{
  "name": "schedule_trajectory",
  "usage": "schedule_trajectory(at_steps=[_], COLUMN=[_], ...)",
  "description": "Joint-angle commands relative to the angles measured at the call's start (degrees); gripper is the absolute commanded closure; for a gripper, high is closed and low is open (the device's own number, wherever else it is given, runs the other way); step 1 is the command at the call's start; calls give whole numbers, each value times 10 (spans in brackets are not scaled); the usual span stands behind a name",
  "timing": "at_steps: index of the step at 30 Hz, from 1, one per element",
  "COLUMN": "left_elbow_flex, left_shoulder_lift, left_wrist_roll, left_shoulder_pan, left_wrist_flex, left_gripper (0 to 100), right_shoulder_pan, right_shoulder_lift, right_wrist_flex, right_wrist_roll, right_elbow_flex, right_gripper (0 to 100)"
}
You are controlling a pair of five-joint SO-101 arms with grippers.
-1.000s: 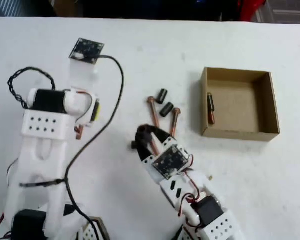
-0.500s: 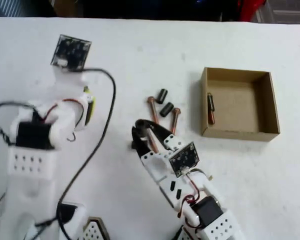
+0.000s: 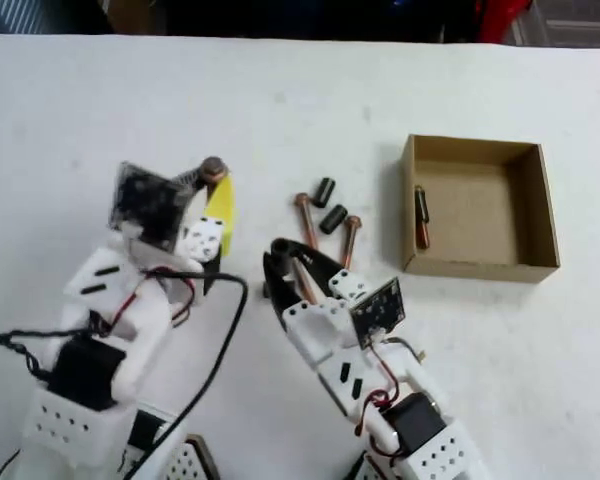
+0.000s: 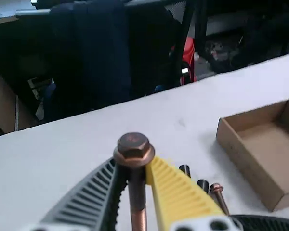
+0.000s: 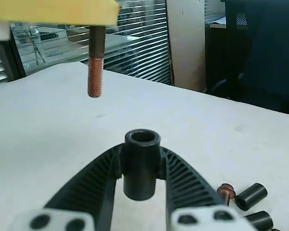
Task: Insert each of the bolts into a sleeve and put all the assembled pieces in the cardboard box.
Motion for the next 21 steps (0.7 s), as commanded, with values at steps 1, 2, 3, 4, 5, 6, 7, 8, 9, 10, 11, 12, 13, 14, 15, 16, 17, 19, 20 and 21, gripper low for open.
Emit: schedule_trajectory(at_steps=[1, 2, 3, 4, 5, 6, 7, 8, 9, 10, 11, 12, 13, 14, 15, 16, 17, 19, 20, 21], left_elbow_flex=[-9, -9, -9, -9, -9, -9, -11, -14, -18, -20, -22, -20, -20, -20, -23, -24, -24, -20, -20, -20], left_shoulder_lift=[-29, -31, -31, -32, -32, -32, -32, -32, -32, -32, -32, -32, -32, -32, -32, -32, -32, -32, -32, -32], left_wrist_roll=[47, 48, 48, 49, 49, 49, 49, 50, 50, 53, 64, 84, 108, 135, 154, 159, 154, 134, 130, 132], left_shoulder_pan=[13, 20, 30, 46, 63, 80, 95, 108, 115, 120, 124, 124, 124, 124, 123, 123, 123, 124, 124, 124], left_wrist_flex=[-28, -28, -28, -28, -28, -29, -32, -37, -38, -40, -39, -39, -40, -40, -36, -36, -36, -36, -36, -36], left_gripper=[976, 976, 976, 976, 976, 976, 976, 976, 976, 976, 976, 976, 976, 976, 976, 976, 976, 976, 976, 976], right_shoulder_pan=[0, 0, 0, 0, 0, -1, -1, 0, 0, 0, 0, 0, 0, 0, 0, 0, 0, 0, 0, 0], right_shoulder_lift=[-7, -7, -7, -7, -7, -7, -7, -7, -7, -7, -7, -7, -7, -7, -7, -7, -7, -7, -7, -7], right_wrist_flex=[-13, -12, -12, -12, -12, -12, -12, -12, -11, -11, -10, -10, -10, -10, -10, -10, -10, -10, -10, -10], right_wrist_roll=[25, 28, 31, 31, 31, 31, 31, 31, 32, 32, 32, 32, 32, 32, 32, 32, 32, 32, 32, 32], right_elbow_flex=[5, 5, 5, 5, 5, 5, 5, 5, 5, 5, 5, 5, 5, 5, 5, 5, 5, 5, 5, 5], right_gripper=[981, 981, 981, 981, 981, 981, 981, 981, 981, 981, 981, 981, 981, 981, 981, 981, 981, 981, 981, 981])
